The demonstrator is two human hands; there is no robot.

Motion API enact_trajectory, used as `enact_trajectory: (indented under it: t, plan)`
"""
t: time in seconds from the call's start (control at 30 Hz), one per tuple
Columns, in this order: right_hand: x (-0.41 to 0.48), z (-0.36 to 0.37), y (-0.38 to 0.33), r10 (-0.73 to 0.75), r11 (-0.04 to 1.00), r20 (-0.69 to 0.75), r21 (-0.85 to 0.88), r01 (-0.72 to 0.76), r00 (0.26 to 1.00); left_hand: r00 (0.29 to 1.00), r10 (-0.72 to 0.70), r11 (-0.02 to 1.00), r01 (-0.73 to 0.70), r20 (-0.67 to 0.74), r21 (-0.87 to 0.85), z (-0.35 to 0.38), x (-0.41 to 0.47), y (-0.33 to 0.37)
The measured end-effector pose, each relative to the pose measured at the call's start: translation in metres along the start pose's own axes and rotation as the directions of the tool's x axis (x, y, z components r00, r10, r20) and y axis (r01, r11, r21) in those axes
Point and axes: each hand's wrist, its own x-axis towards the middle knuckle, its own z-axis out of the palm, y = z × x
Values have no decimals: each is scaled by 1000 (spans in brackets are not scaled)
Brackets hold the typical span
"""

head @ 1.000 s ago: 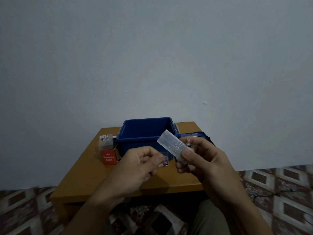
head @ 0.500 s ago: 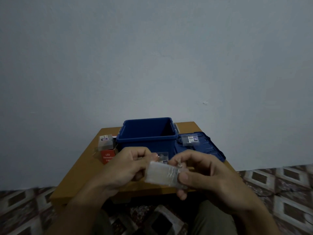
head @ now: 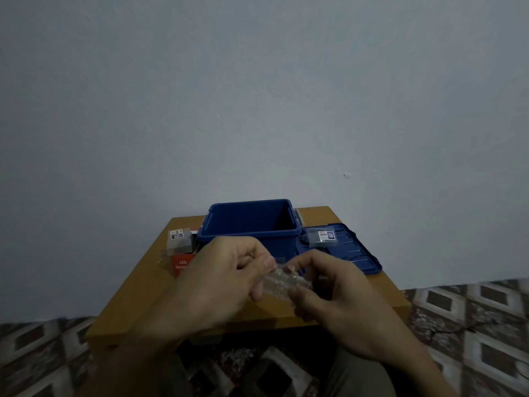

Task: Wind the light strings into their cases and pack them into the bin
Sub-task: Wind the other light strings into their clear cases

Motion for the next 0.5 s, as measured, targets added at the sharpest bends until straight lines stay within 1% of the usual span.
enact_trajectory:
  t: [0.13, 0.2, 0.33, 0.43, 0.5]
  plan:
    - [2, 4, 3, -95, 995, -171, -24, 93, 981, 999, -32, 993, 35, 33, -111, 3, -4, 1]
    - [3, 7, 3, -124, 992, -224, -28, 121, 967, 999, -45, 985, 48, 22, -163, 7, -3, -2]
    - [3, 12, 4, -171, 985, -285, -31, 169, 943, 990, -122, 960, 98, -73, -262, 14, 1, -9]
    - [4, 13, 5, -176, 984, -318, -29, 176, 932, 984, -172, 939, 152, -39, -309, 18, 3, -11]
    - [5, 14, 5, -187, 981, -332, -24, 190, 925, 978, -207, 906, 184, -18, -381, 21, 4, -10]
